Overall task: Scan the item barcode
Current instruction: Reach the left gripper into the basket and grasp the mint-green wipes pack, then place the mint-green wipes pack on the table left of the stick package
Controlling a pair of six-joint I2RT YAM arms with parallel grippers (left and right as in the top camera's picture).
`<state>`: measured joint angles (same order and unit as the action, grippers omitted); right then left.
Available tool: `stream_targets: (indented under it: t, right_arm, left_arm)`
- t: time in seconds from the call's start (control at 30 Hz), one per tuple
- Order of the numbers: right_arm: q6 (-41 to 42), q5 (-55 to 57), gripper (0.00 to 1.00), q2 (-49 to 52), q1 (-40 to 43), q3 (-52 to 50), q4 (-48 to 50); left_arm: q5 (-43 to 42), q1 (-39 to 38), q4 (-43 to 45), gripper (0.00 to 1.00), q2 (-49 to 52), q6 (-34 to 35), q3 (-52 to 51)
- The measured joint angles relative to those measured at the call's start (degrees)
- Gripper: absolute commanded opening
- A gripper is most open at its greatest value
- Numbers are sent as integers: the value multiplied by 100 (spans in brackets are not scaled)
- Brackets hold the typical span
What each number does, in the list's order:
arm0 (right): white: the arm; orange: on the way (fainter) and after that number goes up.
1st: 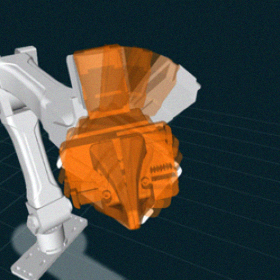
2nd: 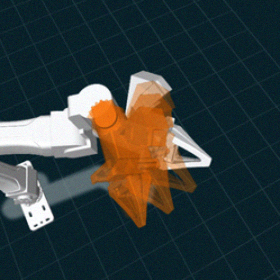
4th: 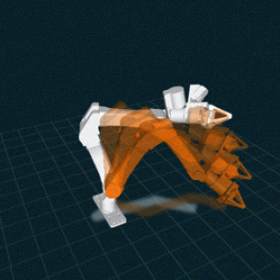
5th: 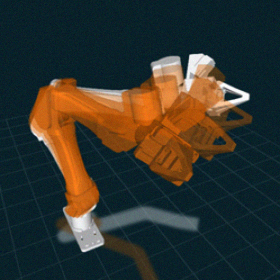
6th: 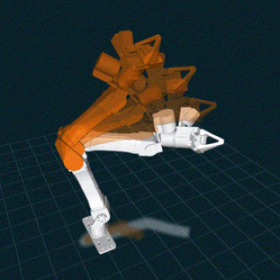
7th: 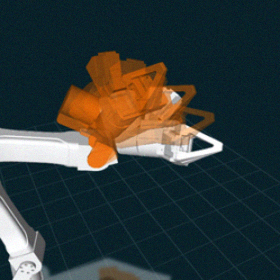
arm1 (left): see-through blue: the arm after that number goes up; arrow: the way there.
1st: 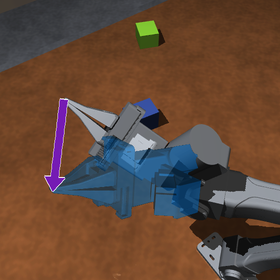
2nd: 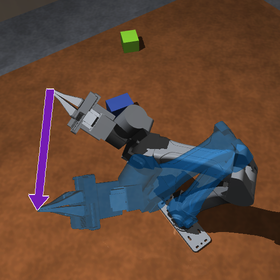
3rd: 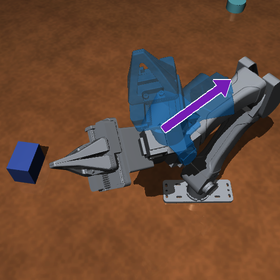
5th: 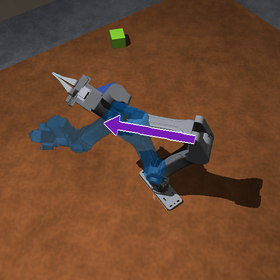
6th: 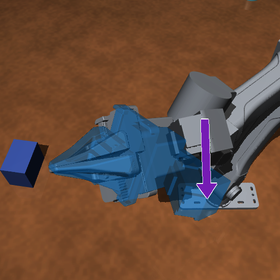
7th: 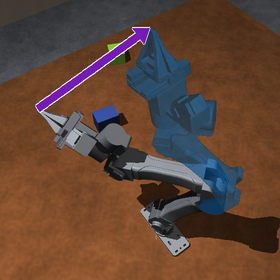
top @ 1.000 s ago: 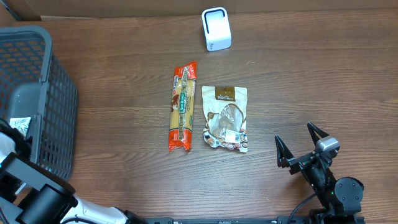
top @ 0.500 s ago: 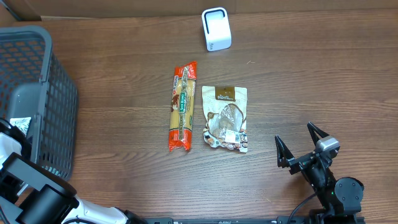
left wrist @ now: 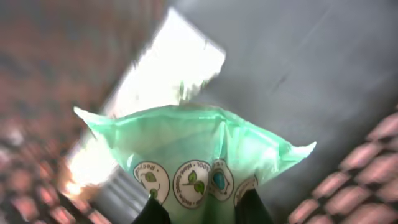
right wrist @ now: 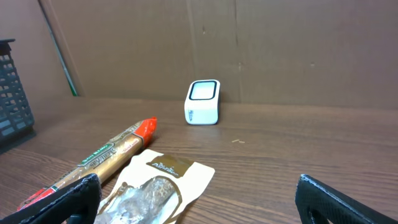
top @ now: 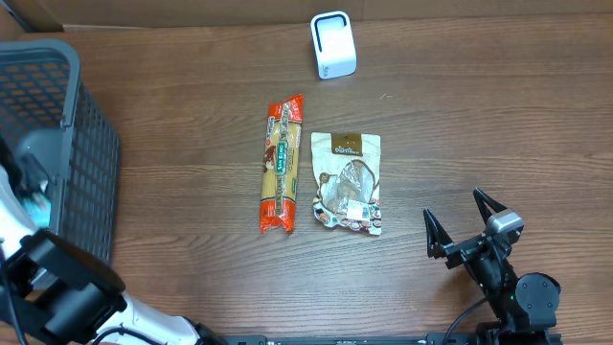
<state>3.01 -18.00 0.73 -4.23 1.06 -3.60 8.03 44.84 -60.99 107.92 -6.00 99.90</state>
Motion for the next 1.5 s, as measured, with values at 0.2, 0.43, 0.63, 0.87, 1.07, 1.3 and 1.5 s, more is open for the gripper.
stream_targets:
  t: [0.2,0.43,0.63,0.87,1.07,1.3,1.5]
  right_arm:
    - [-2,-2,100,0,0,0,-4]
    - [0,-2,100,0,0,0,-4]
    - [-2,-2,100,0,0,0,-4]
    - [-2,-2,100,0,0,0,-7]
    - [0,0,100,0,0,0,-7]
    - [0,0,100,0,0,0,0]
    - [0,0,100,-9,0,0,-4]
  left_arm:
    - [-66,-577,-603,4,-4,258,2426]
    - [-1805,-1250,-1108,4,-328,758,3571]
    - [-3034,-2542,-2424,4,-452,870,3567]
    - [-2179,-4291,-2229,5,-420,1246,2332]
    - [-1209,-4942,-1014,4,-280,1928,505]
    - [-949,-4986,901,9,-262,2192,-1727]
    - [-1172,-5012,3112,45,-227,2243,-3727]
